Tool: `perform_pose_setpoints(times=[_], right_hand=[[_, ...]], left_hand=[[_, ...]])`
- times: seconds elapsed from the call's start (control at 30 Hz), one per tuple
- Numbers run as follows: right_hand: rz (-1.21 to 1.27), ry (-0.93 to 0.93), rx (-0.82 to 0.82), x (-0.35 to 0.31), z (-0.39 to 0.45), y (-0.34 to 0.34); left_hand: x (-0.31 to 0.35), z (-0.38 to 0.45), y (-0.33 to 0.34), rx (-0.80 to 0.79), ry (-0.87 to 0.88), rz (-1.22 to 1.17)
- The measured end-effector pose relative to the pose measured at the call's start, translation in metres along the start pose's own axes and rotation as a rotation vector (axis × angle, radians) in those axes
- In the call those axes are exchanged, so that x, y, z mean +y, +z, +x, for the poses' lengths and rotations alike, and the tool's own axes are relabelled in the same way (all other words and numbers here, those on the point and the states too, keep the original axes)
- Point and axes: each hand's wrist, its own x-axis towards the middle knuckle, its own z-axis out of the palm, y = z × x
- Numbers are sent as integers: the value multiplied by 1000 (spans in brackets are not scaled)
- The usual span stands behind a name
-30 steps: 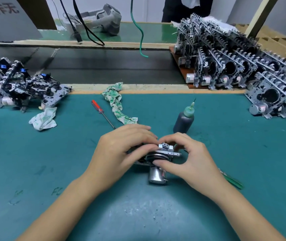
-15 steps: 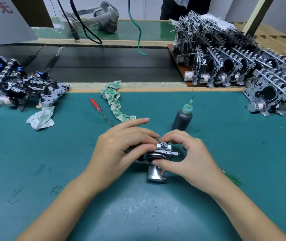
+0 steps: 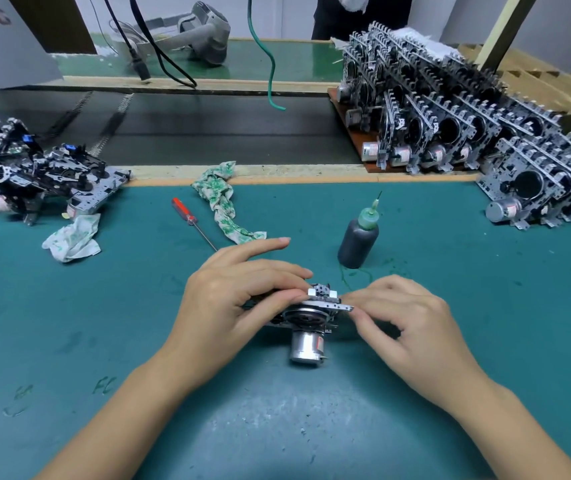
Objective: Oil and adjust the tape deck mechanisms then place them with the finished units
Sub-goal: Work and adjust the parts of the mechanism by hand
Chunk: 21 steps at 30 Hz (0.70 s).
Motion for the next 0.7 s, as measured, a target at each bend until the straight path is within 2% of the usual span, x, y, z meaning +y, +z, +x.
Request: perform_pose_setpoints(times=[0.13, 0.3, 0.47, 0.6, 0.7], right_hand=[[13, 27, -43, -1, 0, 0], [238, 34, 68, -12, 10, -11], [-189, -204, -20, -28, 34, -16], [-285, -325, -94, -23, 30, -35], [-293, -286, -61, -11, 10, -66]], left_hand=[[2, 0, 1, 6, -17, -8], [3, 4, -6, -72, -41, -118], [7, 10, -10, -139, -111, -189], [18, 20, -5, -210, -84, -208], [38, 34, 15, -264, 8, -261]])
